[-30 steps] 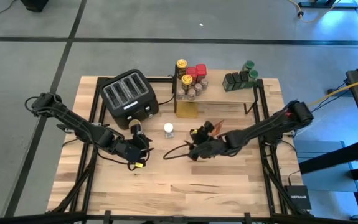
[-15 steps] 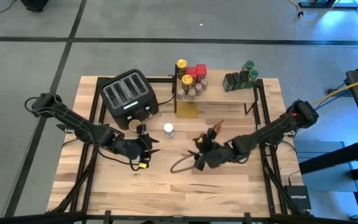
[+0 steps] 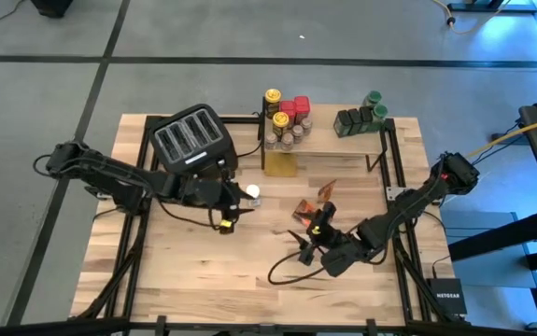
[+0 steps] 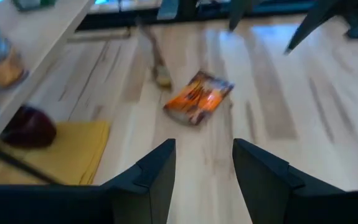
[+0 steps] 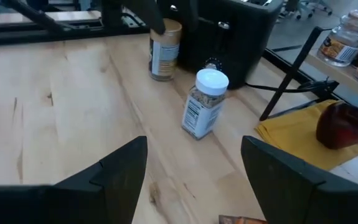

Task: Shelf spices
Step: Put the white seasoning bottle on the shelf

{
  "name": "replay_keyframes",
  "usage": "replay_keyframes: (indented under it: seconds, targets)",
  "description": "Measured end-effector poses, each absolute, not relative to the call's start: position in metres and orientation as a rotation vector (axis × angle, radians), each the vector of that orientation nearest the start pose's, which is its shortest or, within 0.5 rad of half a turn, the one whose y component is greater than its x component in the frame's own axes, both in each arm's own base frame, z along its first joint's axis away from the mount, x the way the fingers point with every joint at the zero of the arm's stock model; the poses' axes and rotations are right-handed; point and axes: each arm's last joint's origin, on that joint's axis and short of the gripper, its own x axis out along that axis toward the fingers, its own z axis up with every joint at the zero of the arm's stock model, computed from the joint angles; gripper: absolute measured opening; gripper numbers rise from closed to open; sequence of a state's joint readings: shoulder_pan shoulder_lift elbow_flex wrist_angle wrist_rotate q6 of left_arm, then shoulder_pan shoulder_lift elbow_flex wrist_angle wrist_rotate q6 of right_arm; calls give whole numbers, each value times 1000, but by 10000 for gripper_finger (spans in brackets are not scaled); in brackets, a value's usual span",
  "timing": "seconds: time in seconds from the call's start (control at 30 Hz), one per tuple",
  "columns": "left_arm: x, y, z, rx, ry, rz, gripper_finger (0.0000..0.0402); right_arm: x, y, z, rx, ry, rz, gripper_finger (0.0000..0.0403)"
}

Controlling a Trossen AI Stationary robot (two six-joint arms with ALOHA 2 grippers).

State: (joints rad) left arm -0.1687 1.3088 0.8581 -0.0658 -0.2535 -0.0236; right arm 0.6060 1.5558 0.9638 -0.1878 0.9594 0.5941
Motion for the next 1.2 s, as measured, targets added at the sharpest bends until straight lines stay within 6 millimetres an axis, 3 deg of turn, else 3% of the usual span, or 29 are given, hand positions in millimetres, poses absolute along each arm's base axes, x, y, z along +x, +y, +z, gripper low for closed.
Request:
replay_keyframes:
  seconds: [0.13, 0.37, 0.47, 0.73, 1.0, 1.2]
  targets:
    - [275, -34, 251, 83, 588, 114, 153, 277, 151, 217, 47, 423, -519, 266]
    - [262, -23, 234, 114, 801, 285, 153, 307, 123, 189, 48, 492, -591, 266]
    - [263, -20, 231, 117, 790, 313, 153, 323, 106, 179, 20, 530, -569, 266]
    - [256, 1, 198, 168, 770, 352, 153, 346, 68, 164, 39, 585, -520, 266]
    - [257, 15, 180, 154, 706, 360, 153, 364, 66, 132, 10, 544, -518, 266]
    - [263, 21, 169, 127, 670, 353, 153, 373, 62, 122, 17, 468, -558, 266]
